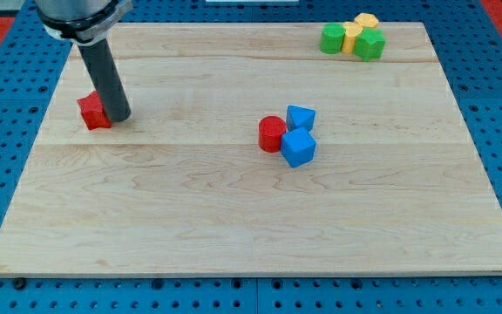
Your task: Push red circle towards center
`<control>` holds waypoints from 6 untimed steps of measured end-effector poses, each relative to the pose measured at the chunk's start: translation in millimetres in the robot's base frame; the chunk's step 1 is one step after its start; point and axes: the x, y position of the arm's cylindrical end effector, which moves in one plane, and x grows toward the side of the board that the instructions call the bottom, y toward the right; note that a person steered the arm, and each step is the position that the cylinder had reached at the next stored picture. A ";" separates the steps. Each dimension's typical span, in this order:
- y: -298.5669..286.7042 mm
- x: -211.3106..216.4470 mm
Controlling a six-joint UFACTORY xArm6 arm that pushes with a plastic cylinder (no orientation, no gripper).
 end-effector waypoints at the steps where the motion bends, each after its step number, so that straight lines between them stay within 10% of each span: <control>1: -14.9 0.0; 4: 86.5 102.3; 6: 234.5 90.0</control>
